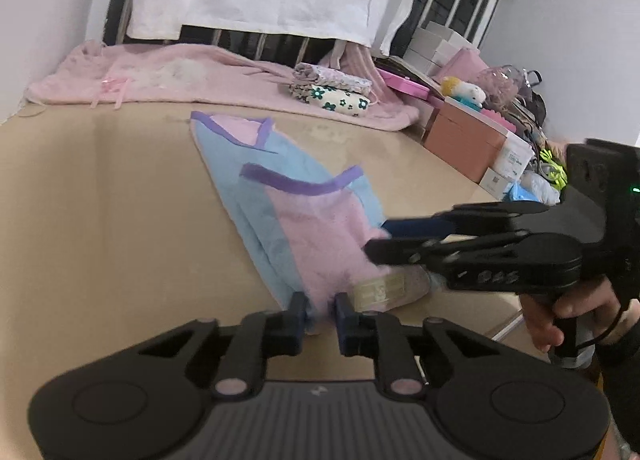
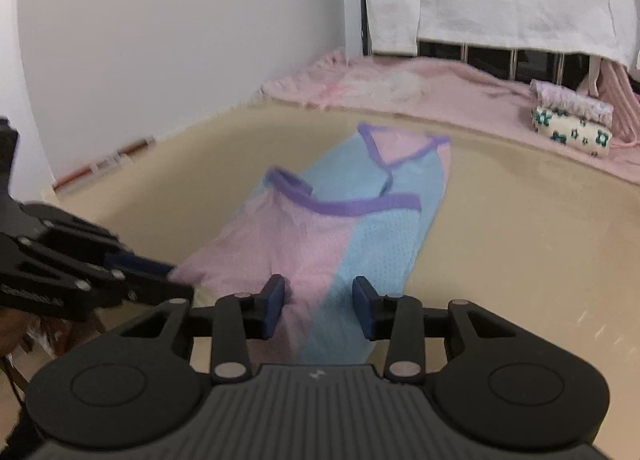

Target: Fold clothes

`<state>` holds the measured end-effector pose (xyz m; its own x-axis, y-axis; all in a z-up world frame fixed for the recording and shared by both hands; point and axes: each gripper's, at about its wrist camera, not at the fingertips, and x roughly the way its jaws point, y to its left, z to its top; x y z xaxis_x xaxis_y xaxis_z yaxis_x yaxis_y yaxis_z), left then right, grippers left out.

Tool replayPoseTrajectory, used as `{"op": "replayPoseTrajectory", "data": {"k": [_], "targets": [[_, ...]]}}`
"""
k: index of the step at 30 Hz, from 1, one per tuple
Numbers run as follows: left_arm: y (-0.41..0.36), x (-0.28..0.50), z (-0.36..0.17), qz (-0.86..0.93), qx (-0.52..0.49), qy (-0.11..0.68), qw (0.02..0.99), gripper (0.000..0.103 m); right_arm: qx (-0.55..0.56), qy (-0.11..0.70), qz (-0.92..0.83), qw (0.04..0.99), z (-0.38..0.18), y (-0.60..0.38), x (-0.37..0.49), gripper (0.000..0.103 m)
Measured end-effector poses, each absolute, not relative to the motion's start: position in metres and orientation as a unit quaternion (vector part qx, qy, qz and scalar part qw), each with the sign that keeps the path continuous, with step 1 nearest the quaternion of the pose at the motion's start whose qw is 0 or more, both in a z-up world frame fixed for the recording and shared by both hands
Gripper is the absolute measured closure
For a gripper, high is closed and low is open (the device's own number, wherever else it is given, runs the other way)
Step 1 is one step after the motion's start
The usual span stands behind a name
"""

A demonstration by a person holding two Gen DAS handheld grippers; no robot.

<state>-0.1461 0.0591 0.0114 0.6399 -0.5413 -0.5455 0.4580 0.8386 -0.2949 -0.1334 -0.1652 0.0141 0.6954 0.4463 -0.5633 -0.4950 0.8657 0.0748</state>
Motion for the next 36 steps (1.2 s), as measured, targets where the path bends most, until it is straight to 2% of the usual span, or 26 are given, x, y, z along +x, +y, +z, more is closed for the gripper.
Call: {"op": "replayPoseTrajectory", "data": {"k": [2,4,5,6,7,8,13,14,15,17,19,20,22,24,25,26,27,28,29,31,34,36], "targets": [[0.064,-0.143,0.024,-0.277,-0.068,0.295,0.912,0.063,-0.037,0.274,0.256,0.926,0.024,-0.171,-0.135,0.065],[0.059,-0.126,0.034,-0.264,-0.058,0.290,0.918,0.065,-0.036,0.258,0.253,0.932,0.033,-0.175,-0.131,0.065],[0.054,-0.114,0.033,-0.261,-0.049,0.299,0.916,0.073,-0.034,0.254,0.251,0.933,0.035,-0.176,-0.127,0.066],[0.049,-0.102,0.031,-0.258,-0.040,0.311,0.914,0.093,-0.029,0.264,0.246,0.932,0.031,-0.176,-0.120,0.070],[0.044,-0.091,0.029,-0.256,-0.031,0.322,0.911,0.102,-0.024,0.274,0.241,0.931,0.026,-0.176,-0.112,0.091],[0.039,-0.079,0.026,-0.253,-0.022,0.333,0.908,0.102,-0.020,0.284,0.236,0.929,0.022,-0.175,-0.104,0.098],[0.031,-0.071,0.013,-0.242,-0.009,0.338,0.909,0.099,-0.006,0.314,0.217,0.924,0.005,-0.173,-0.078,0.098],[0.032,-0.073,0.015,-0.242,-0.010,0.328,0.913,0.096,-0.009,0.308,0.218,0.926,0.005,-0.172,-0.080,0.098],[0.033,-0.073,0.018,-0.241,-0.011,0.317,0.917,0.087,-0.008,0.304,0.218,0.928,0.008,-0.174,-0.083,0.098],[0.034,-0.075,0.024,-0.240,-0.012,0.295,0.925,0.078,0.003,0.285,0.225,0.932,0.017,-0.178,-0.089,0.096],[0.028,-0.063,0.021,-0.227,0.006,0.305,0.925,0.081,0.003,0.275,0.229,0.934,0.022,-0.180,-0.092,0.096],[0.025,-0.055,0.015,-0.223,0.011,0.318,0.921,0.090,0.001,0.276,0.230,0.933,0.023,-0.179,-0.091,0.096],[0.021,-0.048,0.007,-0.220,0.017,0.332,0.917,0.091,-0.018,0.278,0.234,0.931,0.024,-0.177,-0.094,0.096],[0.022,-0.052,0.007,-0.228,0.020,0.320,0.919,0.090,-0.077,0.245,0.259,0.931,0.027,-0.174,-0.117,0.095],[0.023,-0.054,0.007,-0.230,0.020,0.315,0.921,0.087,-0.110,0.223,0.277,0.928,0.029,-0.172,-0.132,0.092],[0.026,-0.058,0.011,-0.233,0.022,0.309,0.922,0.078,-0.146,0.201,0.302,0.920,0.028,-0.170,-0.148,0.082],[0.030,-0.062,0.014,-0.238,0.025,0.303,0.922,0.071,-0.182,0.181,0.332,0.907,0.028,-0.170,-0.164,0.070],[0.033,-0.065,0.018,-0.243,0.028,0.298,0.923,0.070,-0.208,0.169,0.362,0.893,0.027,-0.171,-0.175,0.050],[0.036,-0.069,0.022,-0.247,0.032,0.292,0.924,0.070,-0.233,0.160,0.389,0.877,0.026,-0.172,-0.184,0.044],[0.042,-0.081,0.033,-0.268,0.036,0.273,0.923,0.068,-0.267,0.166,0.418,0.852,0.024,-0.170,-0.189,0.044],[0.051,-0.099,0.044,-0.308,0.037,0.252,0.917,0.057,-0.311,0.178,0.433,0.827,0.018,-0.165,-0.177,0.044],[0.050,-0.109,0.042,-0.301,0.062,0.251,0.918,0.056,-0.329,0.195,0.444,0.810,0.013,-0.162,-0.164,0.049]]}}
